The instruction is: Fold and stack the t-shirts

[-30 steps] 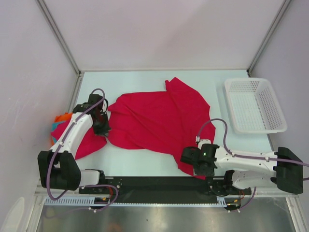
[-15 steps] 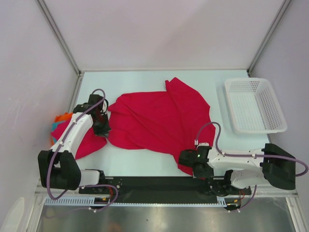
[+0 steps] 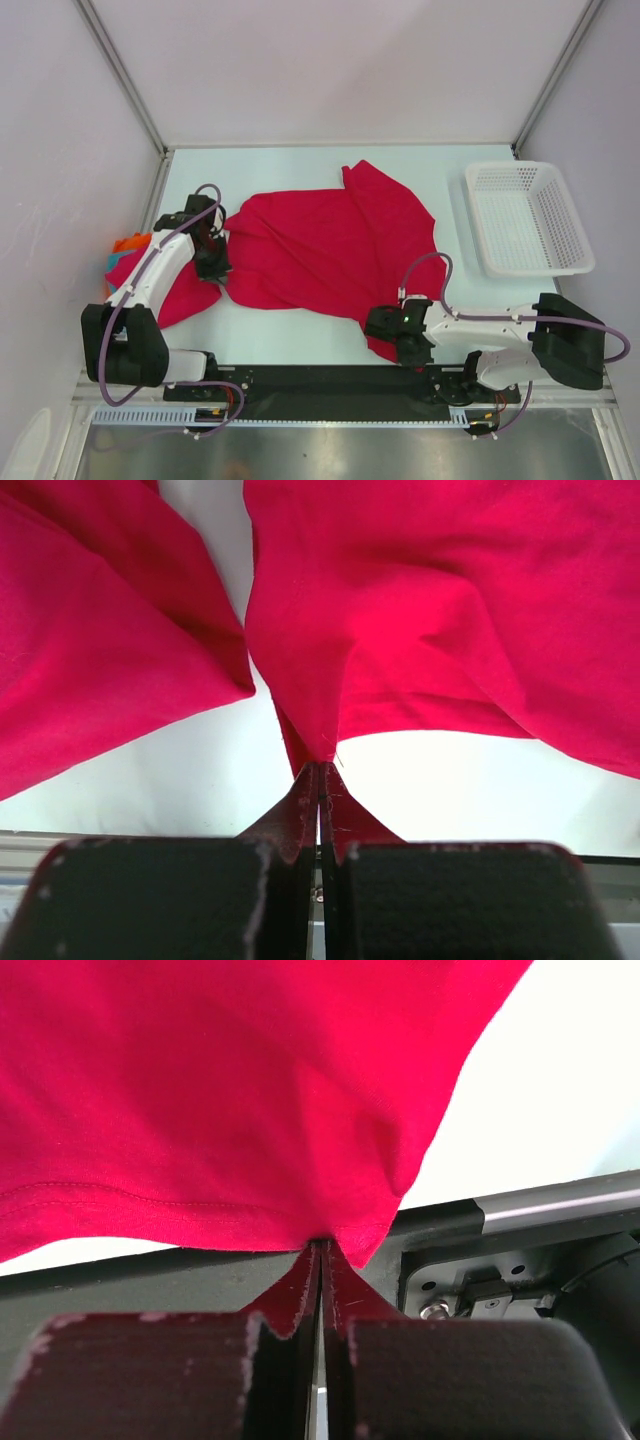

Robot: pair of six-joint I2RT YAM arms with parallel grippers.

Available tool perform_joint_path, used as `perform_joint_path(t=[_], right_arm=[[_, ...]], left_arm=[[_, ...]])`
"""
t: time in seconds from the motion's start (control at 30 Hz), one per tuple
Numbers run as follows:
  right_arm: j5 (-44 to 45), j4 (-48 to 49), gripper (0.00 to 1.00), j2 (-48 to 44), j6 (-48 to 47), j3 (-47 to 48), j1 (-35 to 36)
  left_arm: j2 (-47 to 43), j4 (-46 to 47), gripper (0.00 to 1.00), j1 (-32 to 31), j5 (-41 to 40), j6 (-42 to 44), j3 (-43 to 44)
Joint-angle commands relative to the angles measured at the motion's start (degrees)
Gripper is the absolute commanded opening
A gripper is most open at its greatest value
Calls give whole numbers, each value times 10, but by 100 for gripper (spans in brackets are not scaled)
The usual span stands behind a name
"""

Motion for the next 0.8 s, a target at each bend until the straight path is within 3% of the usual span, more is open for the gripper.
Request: perform_joint_path(t=[0.0, 0.5, 0.77], right_arm=[[10, 41, 0, 26, 31, -24, 13], [80, -57, 0, -26, 39, 46, 27], [99, -65, 0, -29, 42, 51, 31]], left_arm=[[-5, 12, 0, -3, 22, 13, 20], [-22, 16, 0, -3, 25, 9, 12], [-27, 16, 0, -3, 22, 7, 6]])
